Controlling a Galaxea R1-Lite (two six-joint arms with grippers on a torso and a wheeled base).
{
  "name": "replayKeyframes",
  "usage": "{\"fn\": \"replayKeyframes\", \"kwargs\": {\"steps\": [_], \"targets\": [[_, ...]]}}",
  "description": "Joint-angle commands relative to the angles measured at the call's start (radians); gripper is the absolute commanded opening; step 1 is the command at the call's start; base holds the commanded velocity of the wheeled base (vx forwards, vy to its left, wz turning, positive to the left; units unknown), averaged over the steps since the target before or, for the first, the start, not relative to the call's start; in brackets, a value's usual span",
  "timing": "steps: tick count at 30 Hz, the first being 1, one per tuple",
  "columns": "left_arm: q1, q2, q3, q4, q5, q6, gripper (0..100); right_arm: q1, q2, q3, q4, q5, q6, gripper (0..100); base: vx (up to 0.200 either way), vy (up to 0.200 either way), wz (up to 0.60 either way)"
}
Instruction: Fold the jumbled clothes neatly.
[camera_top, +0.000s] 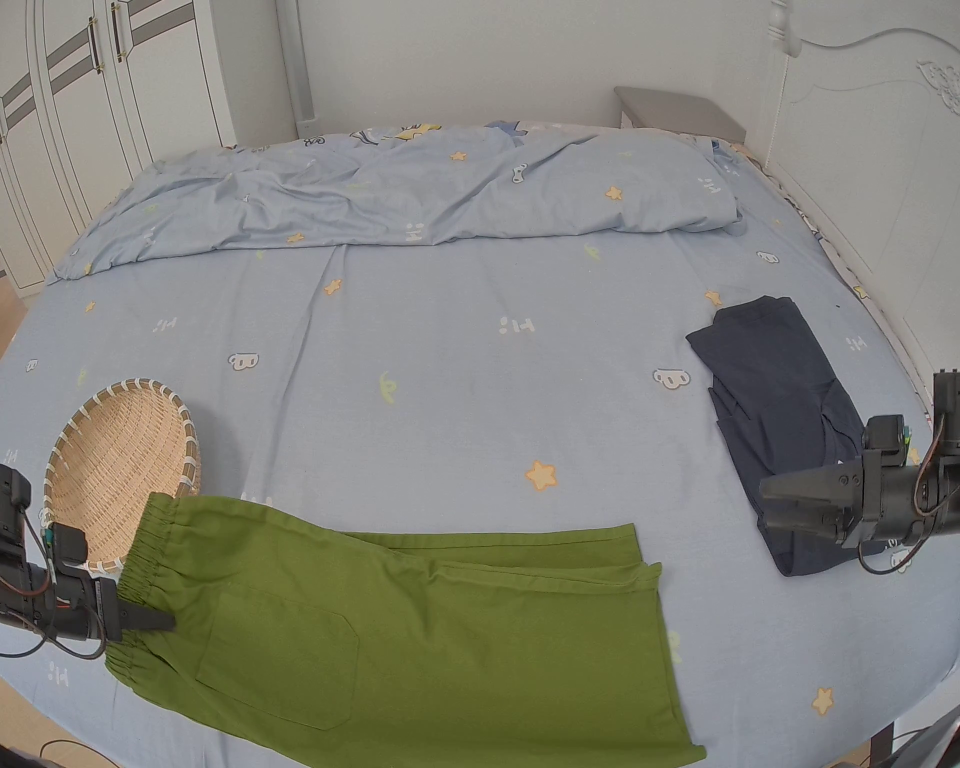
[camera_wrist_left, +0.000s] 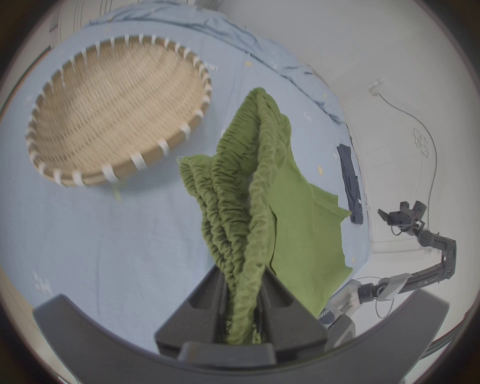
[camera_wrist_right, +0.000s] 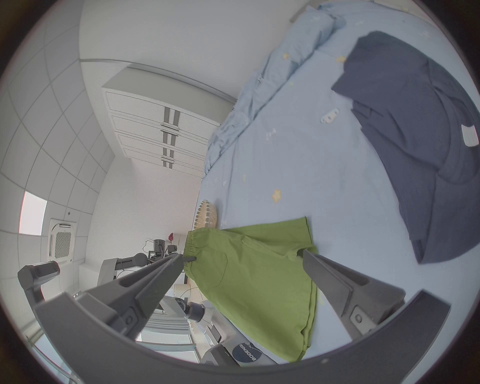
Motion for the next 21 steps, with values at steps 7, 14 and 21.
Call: {"fn": "replayKeyframes", "kwargs": {"steps": [7, 14, 21], "targets": [[0.036, -0.093, -0.094, 0.022, -0.001, 0.026, 0, 0.01, -0.048, -0.045, 0.0, 0.001, 0.012, 100, 0.0, 0.0, 0.0], [-0.081, -0.17, -0.19, 0.136, 0.011, 0.018, 0, 0.007, -0.048, -0.042, 0.0, 0.001, 0.012, 100, 0.0, 0.0, 0.0], [-0.248, -0.204, -0.377, 0.367, 0.033, -0.019, 0, 0.008, -0.047, -0.037, 0.0, -0.007, 0.012, 100, 0.0, 0.0, 0.0]]}}
